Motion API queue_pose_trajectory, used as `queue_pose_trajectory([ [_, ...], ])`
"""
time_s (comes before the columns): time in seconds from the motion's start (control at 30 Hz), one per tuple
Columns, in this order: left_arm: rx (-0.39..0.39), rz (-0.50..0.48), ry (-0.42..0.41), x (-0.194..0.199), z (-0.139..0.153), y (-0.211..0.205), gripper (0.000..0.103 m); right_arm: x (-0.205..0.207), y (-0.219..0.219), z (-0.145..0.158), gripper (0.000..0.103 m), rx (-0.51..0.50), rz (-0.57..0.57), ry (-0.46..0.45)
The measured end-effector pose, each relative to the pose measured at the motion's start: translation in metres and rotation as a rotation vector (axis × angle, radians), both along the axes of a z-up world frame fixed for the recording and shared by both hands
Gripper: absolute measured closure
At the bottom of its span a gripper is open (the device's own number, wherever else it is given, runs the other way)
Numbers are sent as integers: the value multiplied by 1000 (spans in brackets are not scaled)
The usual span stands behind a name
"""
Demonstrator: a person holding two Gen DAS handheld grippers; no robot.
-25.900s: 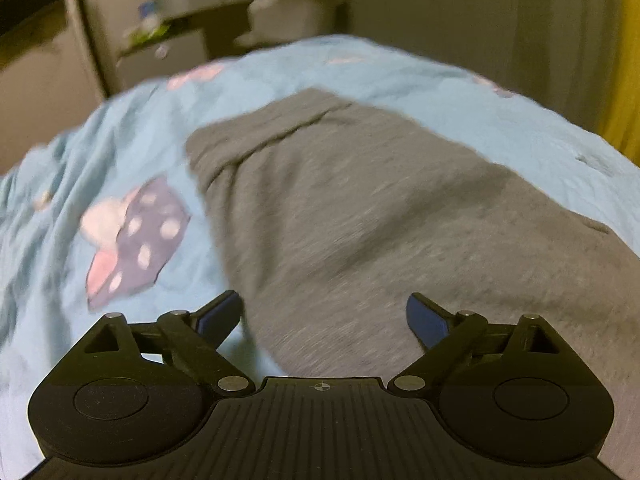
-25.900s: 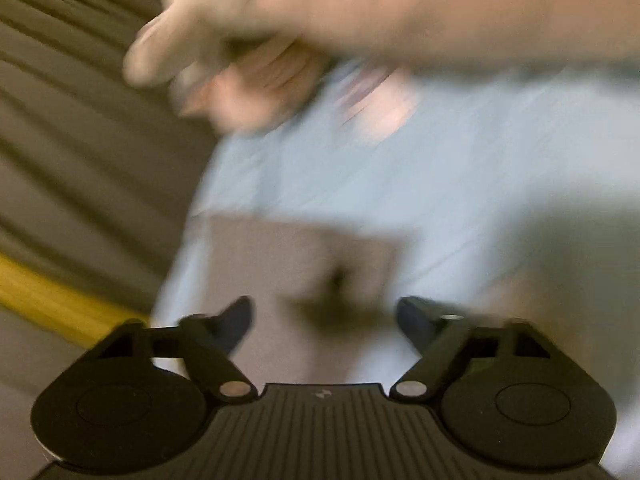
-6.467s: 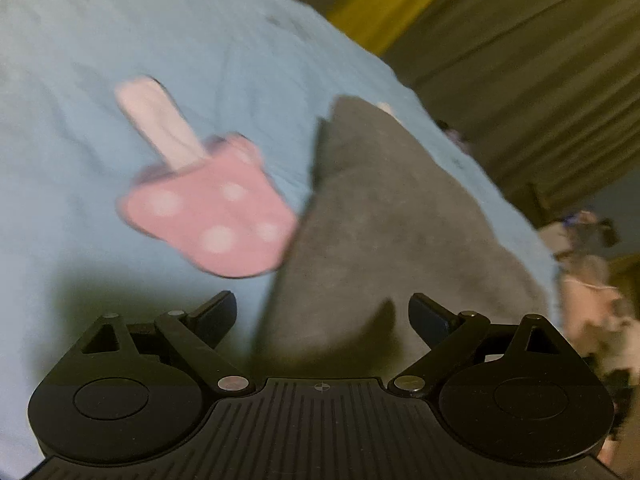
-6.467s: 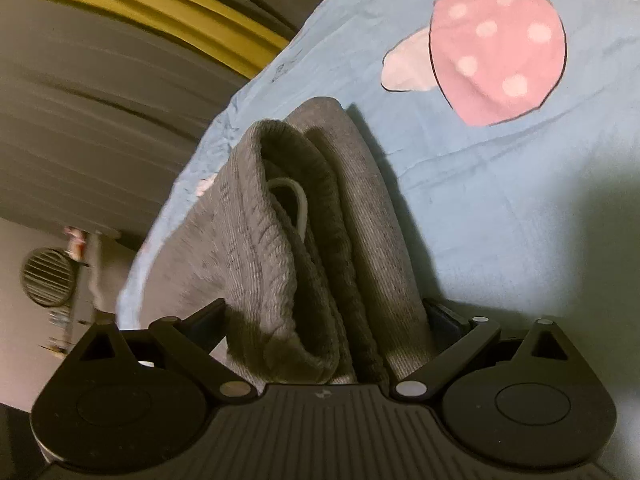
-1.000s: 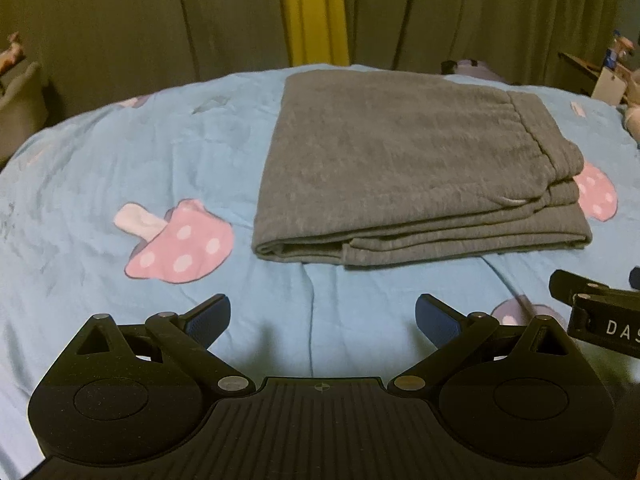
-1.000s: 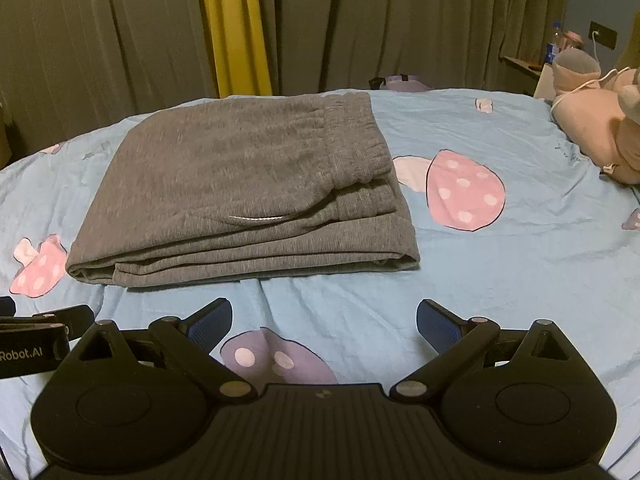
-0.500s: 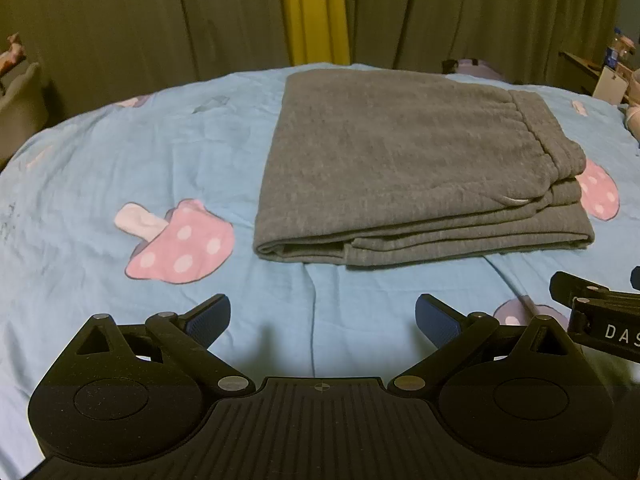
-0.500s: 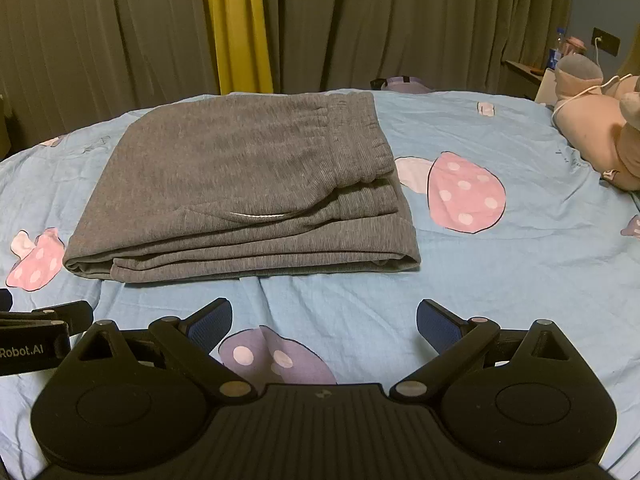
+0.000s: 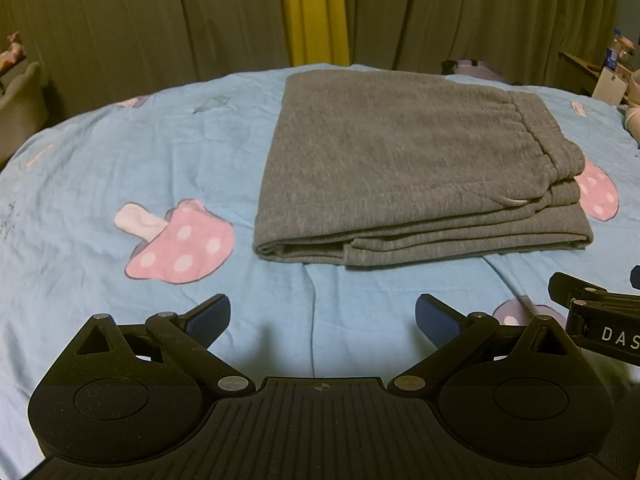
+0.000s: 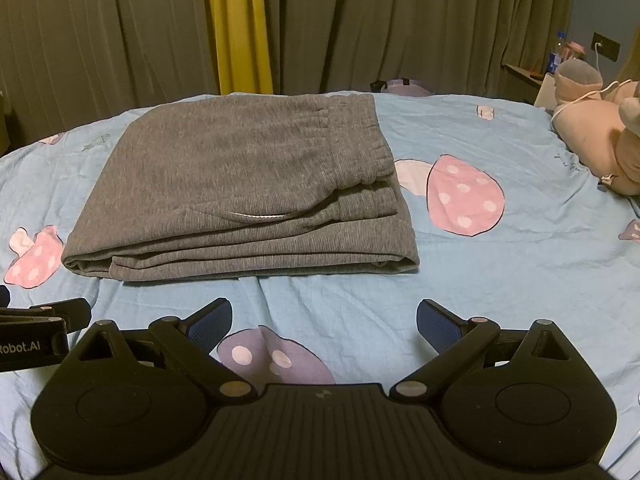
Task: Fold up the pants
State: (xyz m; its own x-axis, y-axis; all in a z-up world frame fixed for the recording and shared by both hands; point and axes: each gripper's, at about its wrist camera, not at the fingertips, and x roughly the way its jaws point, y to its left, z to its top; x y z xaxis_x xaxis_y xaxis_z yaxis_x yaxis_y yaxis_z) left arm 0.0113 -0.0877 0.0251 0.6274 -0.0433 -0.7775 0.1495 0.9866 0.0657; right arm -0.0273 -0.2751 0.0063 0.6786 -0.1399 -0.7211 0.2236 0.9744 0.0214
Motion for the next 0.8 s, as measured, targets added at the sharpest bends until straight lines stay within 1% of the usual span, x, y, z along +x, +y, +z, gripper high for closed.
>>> queue_pose_trajectory([
  [0.8, 0, -1, 4, 0, 0, 0, 1, 1, 1, 0, 4, -10, 3, -1],
])
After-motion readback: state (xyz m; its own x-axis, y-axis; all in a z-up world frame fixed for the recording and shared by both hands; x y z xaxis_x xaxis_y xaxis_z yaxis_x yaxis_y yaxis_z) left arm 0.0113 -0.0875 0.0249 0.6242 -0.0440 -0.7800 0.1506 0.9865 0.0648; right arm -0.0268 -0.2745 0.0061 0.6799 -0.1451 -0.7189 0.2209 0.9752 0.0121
